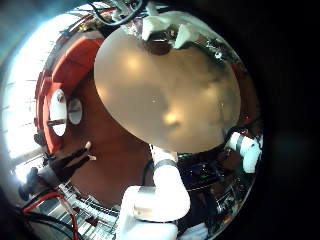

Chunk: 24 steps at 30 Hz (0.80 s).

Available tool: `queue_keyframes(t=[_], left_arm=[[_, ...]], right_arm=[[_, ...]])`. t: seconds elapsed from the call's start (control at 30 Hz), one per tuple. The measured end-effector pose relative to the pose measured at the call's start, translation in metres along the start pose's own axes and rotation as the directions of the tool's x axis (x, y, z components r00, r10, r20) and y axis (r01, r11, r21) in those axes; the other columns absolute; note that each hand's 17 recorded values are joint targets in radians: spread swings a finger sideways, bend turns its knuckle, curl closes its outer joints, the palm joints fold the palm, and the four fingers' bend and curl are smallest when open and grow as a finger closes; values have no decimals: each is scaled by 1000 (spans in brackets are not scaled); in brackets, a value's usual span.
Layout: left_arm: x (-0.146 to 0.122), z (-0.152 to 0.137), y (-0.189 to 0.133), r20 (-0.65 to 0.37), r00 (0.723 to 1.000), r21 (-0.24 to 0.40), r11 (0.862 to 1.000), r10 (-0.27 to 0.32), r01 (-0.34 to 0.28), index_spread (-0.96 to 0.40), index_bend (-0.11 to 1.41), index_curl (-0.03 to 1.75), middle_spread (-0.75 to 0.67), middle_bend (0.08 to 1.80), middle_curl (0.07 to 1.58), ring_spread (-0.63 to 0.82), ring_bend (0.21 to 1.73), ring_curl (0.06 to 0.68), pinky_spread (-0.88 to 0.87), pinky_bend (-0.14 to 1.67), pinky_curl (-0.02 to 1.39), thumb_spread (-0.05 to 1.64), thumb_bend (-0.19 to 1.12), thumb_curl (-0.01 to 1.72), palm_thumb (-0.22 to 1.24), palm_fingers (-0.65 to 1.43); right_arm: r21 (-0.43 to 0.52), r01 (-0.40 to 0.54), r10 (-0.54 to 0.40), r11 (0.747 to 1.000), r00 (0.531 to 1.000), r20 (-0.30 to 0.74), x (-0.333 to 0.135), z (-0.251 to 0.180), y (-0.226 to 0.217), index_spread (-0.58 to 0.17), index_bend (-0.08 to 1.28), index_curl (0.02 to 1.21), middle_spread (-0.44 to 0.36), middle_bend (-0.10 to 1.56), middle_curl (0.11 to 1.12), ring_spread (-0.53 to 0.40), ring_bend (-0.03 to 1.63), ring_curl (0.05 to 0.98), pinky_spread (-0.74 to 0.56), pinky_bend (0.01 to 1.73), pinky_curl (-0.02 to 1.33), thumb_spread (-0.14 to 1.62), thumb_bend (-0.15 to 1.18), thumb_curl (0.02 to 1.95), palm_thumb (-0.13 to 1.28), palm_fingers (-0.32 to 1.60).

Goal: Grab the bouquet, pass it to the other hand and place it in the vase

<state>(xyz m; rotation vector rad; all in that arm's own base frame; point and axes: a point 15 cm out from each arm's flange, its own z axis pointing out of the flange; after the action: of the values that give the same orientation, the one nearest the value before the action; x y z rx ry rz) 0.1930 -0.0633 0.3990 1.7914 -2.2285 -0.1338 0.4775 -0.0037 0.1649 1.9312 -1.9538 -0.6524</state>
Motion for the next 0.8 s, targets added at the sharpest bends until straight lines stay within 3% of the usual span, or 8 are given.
queue_keyframes(t=[0.2, 0.37, 0.6, 0.8], left_arm=[[0, 0, 0, 2, 1000, 0, 1000, 2, -2, 39, 183, 369, 467, 179, 269, 597, 437, 208, 560, 200, 316, 1054, -25, 314, 307, 71], [-1, 0, 0, -3, 1000, 1, 1000, 0, 0, 39, 184, 369, 467, 178, 269, 597, 435, 208, 560, 199, 315, 1055, -25, 315, 306, 73], [-3, 1, 0, -1, 1000, 0, 1000, 2, -2, 39, 184, 369, 467, 178, 268, 597, 434, 209, 560, 199, 315, 1055, -25, 316, 306, 73], [-3, 2, 1, 0, 1000, 0, 1000, 4, -4, 39, 186, 371, 467, 178, 267, 597, 433, 209, 559, 199, 314, 1055, -25, 316, 306, 74]], right_arm=[[-9, 5, -6, 1000, 999, -43, -12, 6, -3, -245, 432, 530, -138, 868, 578, -193, 1159, 486, -122, 847, 380, 1010, -18, 504, 705, 344], [-16, 6, -8, 1000, 993, -118, -8, 8, -3, -326, 448, 576, -206, 915, 638, -246, 1235, 529, -307, 972, 415, 989, -20, 508, 750, 504], [-28, 22, -26, 999, 989, -145, -19, 10, -1, -427, 517, 674, -259, 969, 720, -276, 1301, 577, -446, 1123, 478, 974, -14, 522, 803, 677], [-5, 39, -40, 999, 980, -196, -23, 2, -1, -486, 663, 786, -282, 1011, 775, -273, 1300, 586, -435, 1235, 529, 947, 3, 558, 909, 976]])
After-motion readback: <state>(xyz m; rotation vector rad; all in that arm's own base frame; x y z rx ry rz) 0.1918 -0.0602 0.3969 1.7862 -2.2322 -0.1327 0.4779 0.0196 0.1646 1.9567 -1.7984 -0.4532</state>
